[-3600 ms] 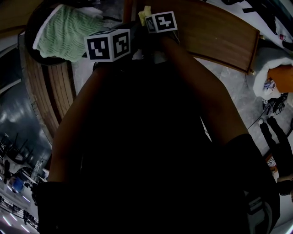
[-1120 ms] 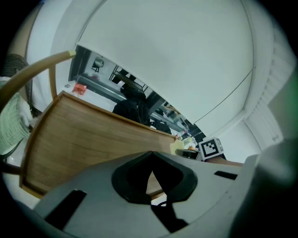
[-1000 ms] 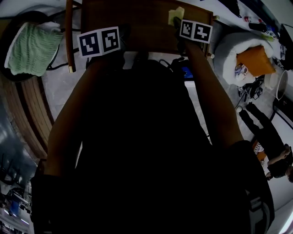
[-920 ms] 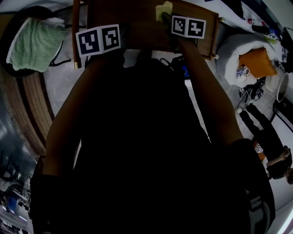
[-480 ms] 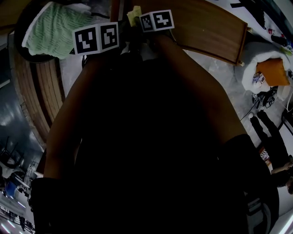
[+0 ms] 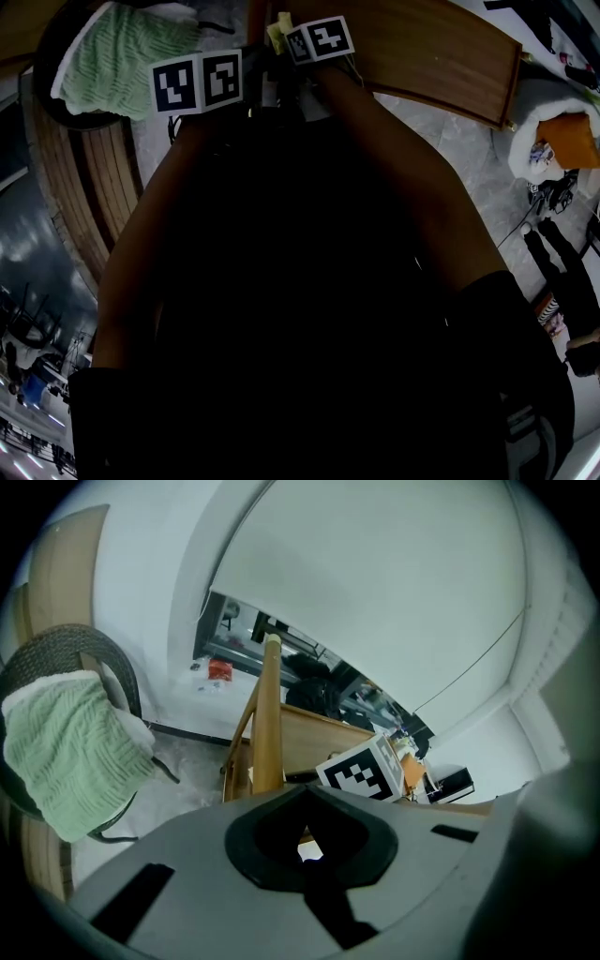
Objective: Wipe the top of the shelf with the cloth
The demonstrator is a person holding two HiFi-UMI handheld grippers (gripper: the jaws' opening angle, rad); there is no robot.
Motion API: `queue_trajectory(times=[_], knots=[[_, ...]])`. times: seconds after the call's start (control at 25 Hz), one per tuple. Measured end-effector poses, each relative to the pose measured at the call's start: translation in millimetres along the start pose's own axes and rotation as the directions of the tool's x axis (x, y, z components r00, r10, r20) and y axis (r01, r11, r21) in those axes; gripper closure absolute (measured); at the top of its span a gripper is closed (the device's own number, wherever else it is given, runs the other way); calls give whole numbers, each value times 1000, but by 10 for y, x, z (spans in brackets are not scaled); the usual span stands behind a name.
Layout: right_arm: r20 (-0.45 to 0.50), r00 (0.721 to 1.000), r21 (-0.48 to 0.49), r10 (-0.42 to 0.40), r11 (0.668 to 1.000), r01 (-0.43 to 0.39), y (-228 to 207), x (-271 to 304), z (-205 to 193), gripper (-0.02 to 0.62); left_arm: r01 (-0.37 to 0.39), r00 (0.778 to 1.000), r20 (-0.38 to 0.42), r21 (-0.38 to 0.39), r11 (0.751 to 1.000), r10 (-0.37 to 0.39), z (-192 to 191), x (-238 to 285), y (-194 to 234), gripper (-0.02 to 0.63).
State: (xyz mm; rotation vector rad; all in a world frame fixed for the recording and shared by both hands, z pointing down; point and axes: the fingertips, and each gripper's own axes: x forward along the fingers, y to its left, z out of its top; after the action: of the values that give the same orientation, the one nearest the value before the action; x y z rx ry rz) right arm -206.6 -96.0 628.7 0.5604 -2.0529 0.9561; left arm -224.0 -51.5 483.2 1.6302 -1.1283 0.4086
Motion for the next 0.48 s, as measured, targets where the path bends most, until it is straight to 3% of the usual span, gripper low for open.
queue_trajectory(times=[0.24,0.48], knots=[[-5,1000,11,-8,1000,8,-193,-143,-122,548,25,999,-33,21,999,-25,-87,158,-123,595],[-30,999,25,-38,999,39,-604,-471,-337,548,60,997,-56,40,997,-58,-112,456,-529,595]])
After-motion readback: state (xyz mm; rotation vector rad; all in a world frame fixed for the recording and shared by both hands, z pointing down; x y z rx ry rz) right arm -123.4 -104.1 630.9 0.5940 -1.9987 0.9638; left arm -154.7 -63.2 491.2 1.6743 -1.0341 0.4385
